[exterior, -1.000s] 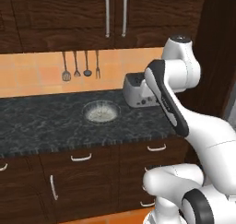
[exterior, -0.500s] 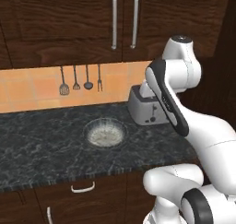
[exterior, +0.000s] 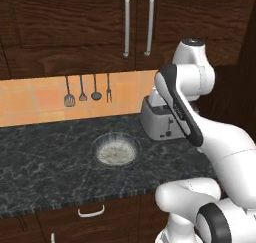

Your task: Grab a lemon wedge from the fridge and one ice cube from the ice bowl, and put them in the glass of lemonade.

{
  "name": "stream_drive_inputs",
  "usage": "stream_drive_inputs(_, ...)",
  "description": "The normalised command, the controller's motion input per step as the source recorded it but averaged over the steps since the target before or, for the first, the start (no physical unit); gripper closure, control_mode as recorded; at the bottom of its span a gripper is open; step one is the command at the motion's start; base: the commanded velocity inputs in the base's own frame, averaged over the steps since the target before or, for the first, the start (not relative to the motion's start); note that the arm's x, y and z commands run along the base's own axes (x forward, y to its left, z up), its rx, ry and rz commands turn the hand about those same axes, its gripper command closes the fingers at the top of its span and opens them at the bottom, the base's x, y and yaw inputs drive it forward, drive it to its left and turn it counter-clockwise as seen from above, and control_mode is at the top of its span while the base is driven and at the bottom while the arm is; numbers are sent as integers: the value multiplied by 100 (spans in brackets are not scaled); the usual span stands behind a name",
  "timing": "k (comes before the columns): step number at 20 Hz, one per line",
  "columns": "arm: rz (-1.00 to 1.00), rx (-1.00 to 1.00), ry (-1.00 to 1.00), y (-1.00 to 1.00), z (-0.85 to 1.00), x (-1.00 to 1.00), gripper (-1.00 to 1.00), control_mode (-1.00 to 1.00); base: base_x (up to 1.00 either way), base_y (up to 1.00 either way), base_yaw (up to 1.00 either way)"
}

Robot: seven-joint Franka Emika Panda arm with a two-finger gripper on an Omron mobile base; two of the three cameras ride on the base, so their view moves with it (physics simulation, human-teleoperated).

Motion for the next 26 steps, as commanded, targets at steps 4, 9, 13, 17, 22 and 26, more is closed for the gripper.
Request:
stream_drive_inputs(4,12,0,0,100,-96,0,-100,-100,0,0,0)
stream_drive_inputs(9,9,3,3,100,-100,42,-100,-100,0,0,0)
stream_drive_inputs(13,0,-1,6,86,-93,96,-100,-100,0,0,0)
stream_drive_inputs(17,0,-10,6,34,-58,75,-100,-100,0,0,0)
stream_drive_inputs(22,-3,0,7,14,-33,13,-100,-100,0,0,0)
stream_drive_inputs(26,-19,0,0,27,-66,25,-100,-100,0,0,0)
